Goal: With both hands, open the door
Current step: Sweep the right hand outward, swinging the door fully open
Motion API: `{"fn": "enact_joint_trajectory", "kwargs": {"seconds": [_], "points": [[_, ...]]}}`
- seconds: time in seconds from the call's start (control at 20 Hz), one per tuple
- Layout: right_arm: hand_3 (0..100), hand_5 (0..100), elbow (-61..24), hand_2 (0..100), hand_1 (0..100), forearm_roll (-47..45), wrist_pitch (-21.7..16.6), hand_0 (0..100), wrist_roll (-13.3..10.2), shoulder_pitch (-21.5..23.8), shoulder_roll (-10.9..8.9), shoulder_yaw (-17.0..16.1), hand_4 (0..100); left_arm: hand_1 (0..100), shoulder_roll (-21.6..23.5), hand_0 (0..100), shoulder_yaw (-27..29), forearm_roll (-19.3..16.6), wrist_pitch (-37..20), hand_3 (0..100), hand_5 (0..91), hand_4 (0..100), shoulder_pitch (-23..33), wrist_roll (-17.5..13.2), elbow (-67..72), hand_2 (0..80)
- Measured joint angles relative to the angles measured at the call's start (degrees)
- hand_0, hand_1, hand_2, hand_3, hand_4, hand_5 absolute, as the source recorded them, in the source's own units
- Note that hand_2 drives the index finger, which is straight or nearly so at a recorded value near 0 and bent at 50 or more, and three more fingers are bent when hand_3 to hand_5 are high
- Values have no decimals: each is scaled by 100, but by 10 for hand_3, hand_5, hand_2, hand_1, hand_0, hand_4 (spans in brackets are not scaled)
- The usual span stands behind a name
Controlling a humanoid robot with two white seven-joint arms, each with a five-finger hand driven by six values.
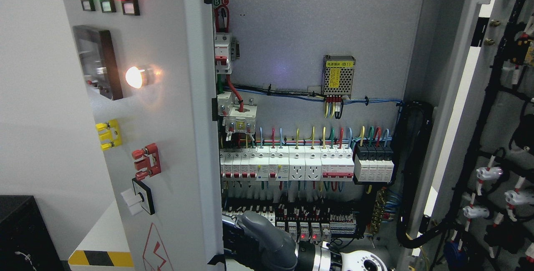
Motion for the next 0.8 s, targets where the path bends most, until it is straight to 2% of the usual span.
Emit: {"fn": "enact_joint_trajectory", "kwargs": {"seconds": [0.3, 0.8], "points": [[0, 0, -118, 0, 0, -14, 14, 0, -18, -28, 21, 210, 0, 0, 0, 0, 0, 0, 0, 0, 0, 0, 0, -12, 0, 0], [0, 0, -207, 0, 0, 14, 14, 0, -11, -127, 204, 742, 0, 0, 0, 0, 0, 0, 0, 0, 0, 0, 0, -1, 0, 0]]}}
